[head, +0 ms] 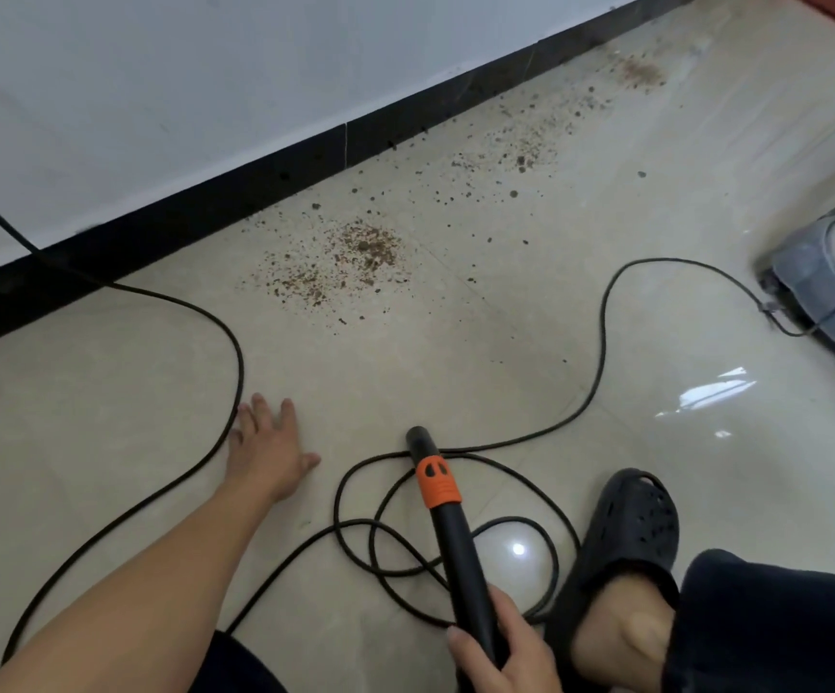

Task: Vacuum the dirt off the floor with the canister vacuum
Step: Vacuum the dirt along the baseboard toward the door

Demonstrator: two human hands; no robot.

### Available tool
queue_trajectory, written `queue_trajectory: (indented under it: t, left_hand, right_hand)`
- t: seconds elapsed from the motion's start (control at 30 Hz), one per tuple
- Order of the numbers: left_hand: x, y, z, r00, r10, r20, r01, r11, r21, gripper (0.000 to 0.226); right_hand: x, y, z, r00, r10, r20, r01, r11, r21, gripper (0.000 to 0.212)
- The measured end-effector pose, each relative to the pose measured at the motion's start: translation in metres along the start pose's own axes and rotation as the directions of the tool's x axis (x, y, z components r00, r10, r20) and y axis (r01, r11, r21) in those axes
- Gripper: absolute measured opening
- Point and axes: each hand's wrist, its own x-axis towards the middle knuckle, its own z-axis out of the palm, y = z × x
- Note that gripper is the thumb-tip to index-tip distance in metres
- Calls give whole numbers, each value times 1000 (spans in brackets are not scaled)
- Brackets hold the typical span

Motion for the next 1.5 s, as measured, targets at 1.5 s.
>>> queue_trajectory:
  t: [1.5]
  left_hand:
    - [-2,41,7,987,-124,98,121,992,36,164]
  right_hand:
    - [117,-52,-47,986,14,-166,24,974,227,20]
